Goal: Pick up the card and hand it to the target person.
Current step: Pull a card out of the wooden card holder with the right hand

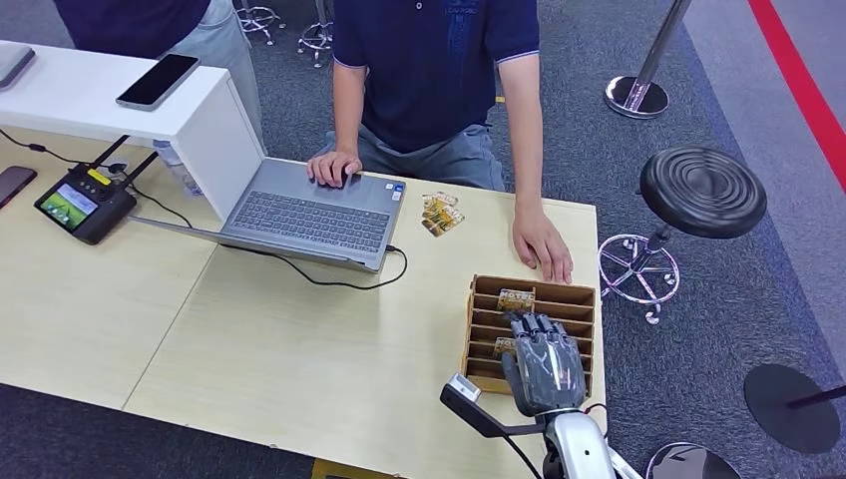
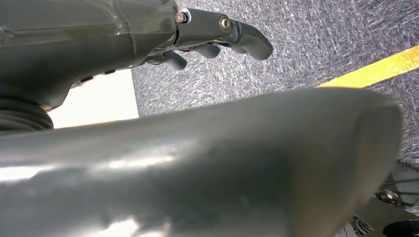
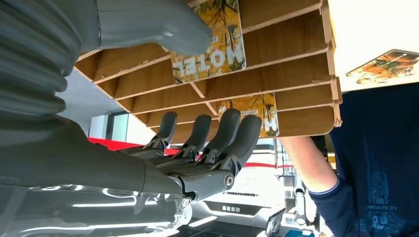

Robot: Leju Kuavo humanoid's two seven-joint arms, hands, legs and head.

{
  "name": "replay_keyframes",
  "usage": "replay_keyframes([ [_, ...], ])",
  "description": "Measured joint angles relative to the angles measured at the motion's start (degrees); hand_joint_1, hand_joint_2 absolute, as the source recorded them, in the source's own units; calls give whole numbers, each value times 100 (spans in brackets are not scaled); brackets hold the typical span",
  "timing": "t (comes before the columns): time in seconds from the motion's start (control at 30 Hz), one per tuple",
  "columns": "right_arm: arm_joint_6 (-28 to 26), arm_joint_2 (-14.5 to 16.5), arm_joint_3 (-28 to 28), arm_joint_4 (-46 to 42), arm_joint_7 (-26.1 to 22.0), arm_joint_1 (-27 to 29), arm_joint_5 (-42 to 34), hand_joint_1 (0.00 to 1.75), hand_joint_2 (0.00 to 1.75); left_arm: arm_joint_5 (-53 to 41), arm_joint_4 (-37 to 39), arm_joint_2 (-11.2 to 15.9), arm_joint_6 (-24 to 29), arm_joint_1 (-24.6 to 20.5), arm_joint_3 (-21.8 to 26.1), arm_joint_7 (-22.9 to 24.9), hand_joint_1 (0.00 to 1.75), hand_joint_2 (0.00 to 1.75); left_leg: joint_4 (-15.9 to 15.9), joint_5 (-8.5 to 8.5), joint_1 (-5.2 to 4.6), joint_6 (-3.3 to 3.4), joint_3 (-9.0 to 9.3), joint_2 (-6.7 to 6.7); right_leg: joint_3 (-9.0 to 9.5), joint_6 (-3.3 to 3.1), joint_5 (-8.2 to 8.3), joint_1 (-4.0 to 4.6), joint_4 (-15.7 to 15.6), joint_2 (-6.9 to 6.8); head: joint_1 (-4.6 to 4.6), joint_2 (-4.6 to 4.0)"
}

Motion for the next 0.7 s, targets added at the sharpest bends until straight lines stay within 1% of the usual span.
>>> replay_keyframes([
  [0.23,14,1,67,95,-1,-10,2,86,175,0,0,0,0,0,-33,1,0,0,0,0,0,0,0,0,0,0,0,0,0,0,-1,0],
  [0.63,81,1,161,159,-5,-25,42,117,175,0,0,0,1,0,-75,12,0,0,0,0,0,0,0,0,0,0,0,0,0,0,-1,0],
  [0.7,78,1,163,159,-2,-25,43,119,175,0,0,1,1,0,-82,16,0,0,0,0,0,0,0,0,0,0,0,0,0,0,-1,0],
])
